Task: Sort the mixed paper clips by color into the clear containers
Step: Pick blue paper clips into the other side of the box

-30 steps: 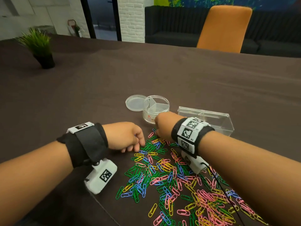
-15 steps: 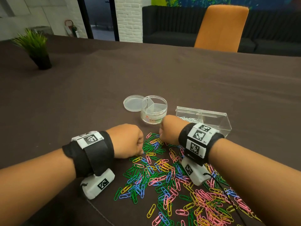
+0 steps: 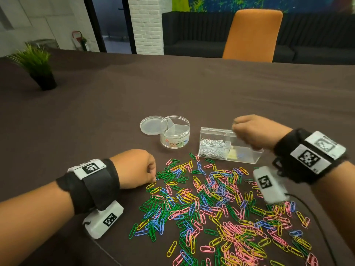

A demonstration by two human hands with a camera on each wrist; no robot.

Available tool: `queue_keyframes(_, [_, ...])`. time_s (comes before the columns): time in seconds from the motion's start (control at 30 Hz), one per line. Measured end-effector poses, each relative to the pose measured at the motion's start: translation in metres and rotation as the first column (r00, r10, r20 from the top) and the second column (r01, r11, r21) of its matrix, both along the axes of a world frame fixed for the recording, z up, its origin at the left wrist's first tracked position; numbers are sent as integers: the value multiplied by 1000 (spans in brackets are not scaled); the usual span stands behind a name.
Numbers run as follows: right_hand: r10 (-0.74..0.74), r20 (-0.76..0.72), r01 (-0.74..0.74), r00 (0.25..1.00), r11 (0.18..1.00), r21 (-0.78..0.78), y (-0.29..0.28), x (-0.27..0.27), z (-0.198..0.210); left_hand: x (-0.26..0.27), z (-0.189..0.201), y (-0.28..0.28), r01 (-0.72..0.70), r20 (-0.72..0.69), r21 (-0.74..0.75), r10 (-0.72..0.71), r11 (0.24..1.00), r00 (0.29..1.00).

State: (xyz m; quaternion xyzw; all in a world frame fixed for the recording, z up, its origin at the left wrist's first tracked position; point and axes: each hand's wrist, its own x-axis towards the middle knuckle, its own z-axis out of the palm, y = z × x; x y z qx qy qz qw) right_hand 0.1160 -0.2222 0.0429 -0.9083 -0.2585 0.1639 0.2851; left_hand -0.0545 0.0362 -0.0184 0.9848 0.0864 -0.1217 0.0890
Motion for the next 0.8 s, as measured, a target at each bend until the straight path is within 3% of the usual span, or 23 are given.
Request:
queue_keyframes(0.1, [-64, 237, 112, 969, 974, -196, -21, 26, 1, 0, -1, -2, 37, 7, 66, -37, 997, 999])
queue_keyframes(0.23, [-3, 247, 94, 969, 929, -359, -28, 38, -13, 4, 2, -5, 62, -62, 117, -55, 991, 997])
queue_keyframes(0.43, [70, 218, -1, 973, 953, -301, -25, 33, -13, 10, 5, 4, 28, -198, 92, -10, 995, 980])
queue_keyframes(0.53, [54, 219, -11, 974, 981, -193, -35, 32, -8, 17, 17, 9, 87, -233, 165, -47, 982, 971])
queue_keyframes(0.67, [-19, 377, 61, 926, 993, -101, -65, 36, -12, 49, 47, -22, 278, -120, 289, -253, 916, 960])
queue_keyframes(0.77, [56, 280, 30, 958, 955, -296, -93, 34, -25, 79, 59, -59, 286, 54, 113, -293, 952, 955])
queue_keyframes(0.8, [92, 237, 2, 967, 928, -371, -102, 32, -29, 88, 57, -70, 355, 70, 173, -371, 919, 926])
